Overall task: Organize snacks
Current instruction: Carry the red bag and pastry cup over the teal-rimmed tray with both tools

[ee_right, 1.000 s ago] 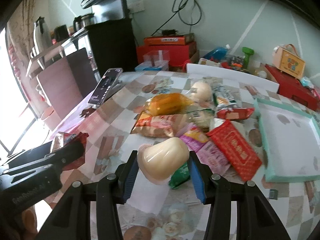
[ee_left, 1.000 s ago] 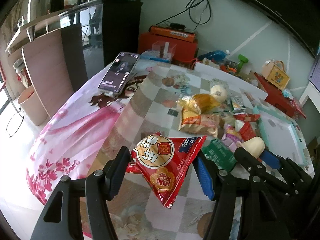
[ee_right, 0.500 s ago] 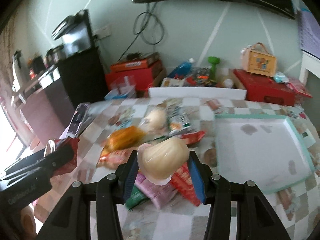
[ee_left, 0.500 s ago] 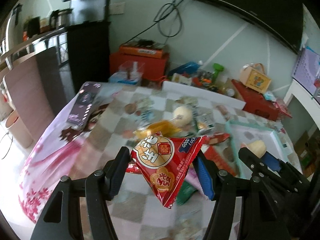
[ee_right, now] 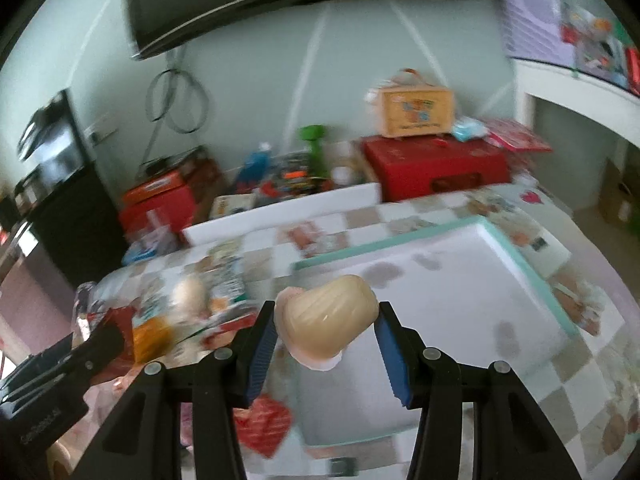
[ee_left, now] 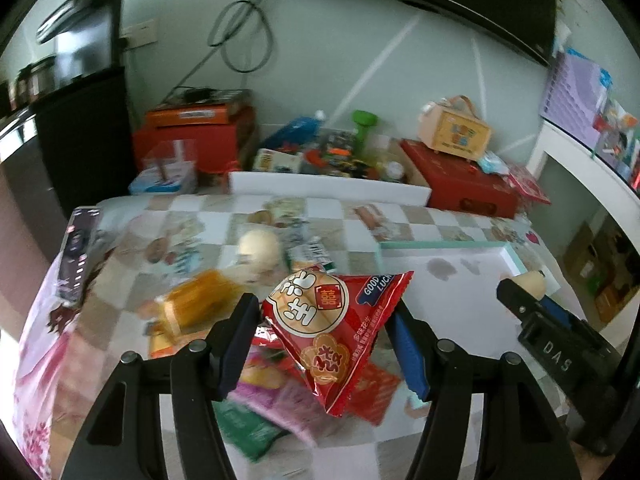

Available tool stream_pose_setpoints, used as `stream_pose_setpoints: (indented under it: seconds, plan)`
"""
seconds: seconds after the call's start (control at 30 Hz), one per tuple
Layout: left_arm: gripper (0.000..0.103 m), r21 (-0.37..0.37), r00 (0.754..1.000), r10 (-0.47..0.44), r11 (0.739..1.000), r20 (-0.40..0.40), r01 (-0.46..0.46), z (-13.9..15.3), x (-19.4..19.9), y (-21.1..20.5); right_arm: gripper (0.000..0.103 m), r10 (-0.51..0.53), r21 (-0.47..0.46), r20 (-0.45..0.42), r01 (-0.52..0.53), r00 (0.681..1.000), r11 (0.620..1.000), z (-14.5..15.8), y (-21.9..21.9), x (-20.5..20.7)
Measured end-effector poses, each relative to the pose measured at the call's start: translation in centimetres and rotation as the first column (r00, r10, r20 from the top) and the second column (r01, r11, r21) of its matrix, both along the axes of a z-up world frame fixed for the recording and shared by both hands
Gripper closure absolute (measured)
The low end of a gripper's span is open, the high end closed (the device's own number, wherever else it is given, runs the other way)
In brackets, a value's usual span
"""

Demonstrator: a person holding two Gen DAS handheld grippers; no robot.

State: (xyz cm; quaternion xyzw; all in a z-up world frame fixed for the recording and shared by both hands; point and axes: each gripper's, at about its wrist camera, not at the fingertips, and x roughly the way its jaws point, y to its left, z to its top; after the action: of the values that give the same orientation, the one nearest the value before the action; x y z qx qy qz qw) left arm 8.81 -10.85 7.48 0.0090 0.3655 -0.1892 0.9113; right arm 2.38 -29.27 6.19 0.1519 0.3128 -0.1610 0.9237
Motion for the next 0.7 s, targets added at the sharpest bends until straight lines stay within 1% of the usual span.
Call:
stream_pose_setpoints:
  seconds: [0.17, 0.27, 0.37, 0.53, 0.7]
  plan:
    - [0.037, 0.006, 0.997, -0.073, 0.997, -0.005, 0.073, -0.8, 0.4, -3.8, 0.051, -0.111, 0.001, -0.008, 0.111, 0.994, 0.994, -0.6, -4.3, -1.2]
    - [0.037, 0.022, 0.993, -0.118, 0.993, -0.011, 0.119, -1.5, 0.4, -6.2, 0.051, -0.184, 0.006, -0.019, 0.184, 0.983, 0.983, -1.2, -6.9, -2.3]
    - [0.037, 0.020, 0.985, -0.171, 0.985, -0.025, 0.171, -2.6, 0.2, -8.5, 0.051, -0.238, 0.023, -0.039, 0.239, 0.970, 0.971, -2.3, -8.9, -3.0]
    - [0.037, 0.052, 0.972, -0.231, 0.971, -0.032, 0.233, -4.4, -0.1, -11.6, 0.051, -0.289, 0.048, -0.066, 0.292, 0.955, 0.955, -4.3, -11.6, -3.5]
    - [0.037, 0.064, 0.962, -0.269, 0.960, -0.041, 0.272, -5.8, -0.3, -13.5, 0.051, -0.305, 0.052, -0.081, 0.309, 0.949, 0.950, -5.9, -12.7, -3.4]
